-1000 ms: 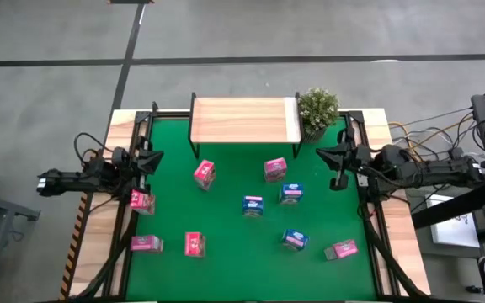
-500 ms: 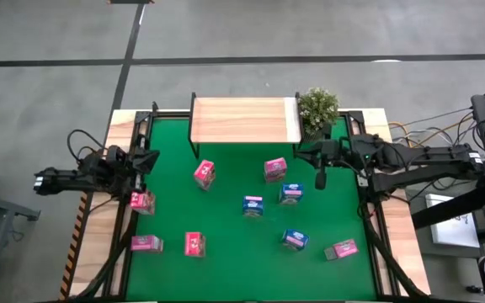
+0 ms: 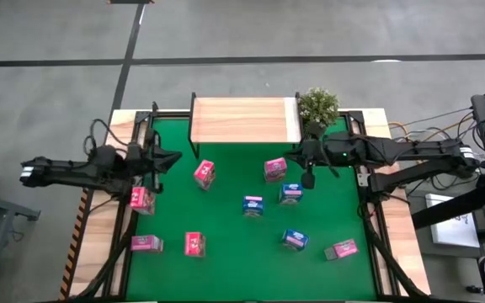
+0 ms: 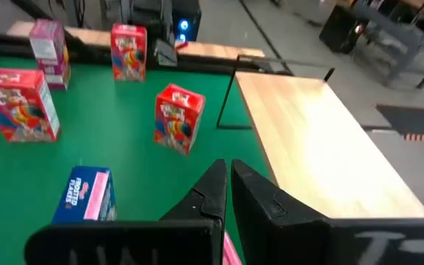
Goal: Stack cereal on shelf
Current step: Put the middle left blue cereal box on the shelf
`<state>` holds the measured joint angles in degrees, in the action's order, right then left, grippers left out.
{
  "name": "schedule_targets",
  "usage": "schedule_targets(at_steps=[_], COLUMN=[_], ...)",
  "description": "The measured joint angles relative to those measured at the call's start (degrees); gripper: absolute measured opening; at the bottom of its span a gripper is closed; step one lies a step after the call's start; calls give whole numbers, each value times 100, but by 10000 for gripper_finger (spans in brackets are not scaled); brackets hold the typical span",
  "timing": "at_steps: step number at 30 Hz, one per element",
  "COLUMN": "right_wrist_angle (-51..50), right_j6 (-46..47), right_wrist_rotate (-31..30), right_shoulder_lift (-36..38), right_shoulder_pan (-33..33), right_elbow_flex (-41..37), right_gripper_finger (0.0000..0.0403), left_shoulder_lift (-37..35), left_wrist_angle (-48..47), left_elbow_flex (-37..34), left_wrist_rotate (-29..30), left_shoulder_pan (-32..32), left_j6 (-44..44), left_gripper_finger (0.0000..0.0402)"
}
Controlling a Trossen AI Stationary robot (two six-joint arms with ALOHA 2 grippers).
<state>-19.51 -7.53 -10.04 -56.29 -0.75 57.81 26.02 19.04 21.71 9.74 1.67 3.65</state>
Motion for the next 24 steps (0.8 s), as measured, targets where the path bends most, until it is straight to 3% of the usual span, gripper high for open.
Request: schedule_targets(at_steps=[13, 24], right_wrist_angle=[-1879, -2706], right_j6=[44, -64], right_wrist_rotate=[-2, 0], right_shoulder_lift=[-1369, -2279], right_shoulder_pan=[-4, -159], right_elbow_flex=[1416, 2074], right_gripper_finger=[12, 12], left_shoulder_lift=[505, 339], left_wrist_angle=[-3415, -3651], left_elbow_flex=[1266, 1067], left_wrist_rotate=[13, 15], left_shoulder_pan=[0, -2], left_j6=[341, 197], left_gripper_finger=[0, 0])
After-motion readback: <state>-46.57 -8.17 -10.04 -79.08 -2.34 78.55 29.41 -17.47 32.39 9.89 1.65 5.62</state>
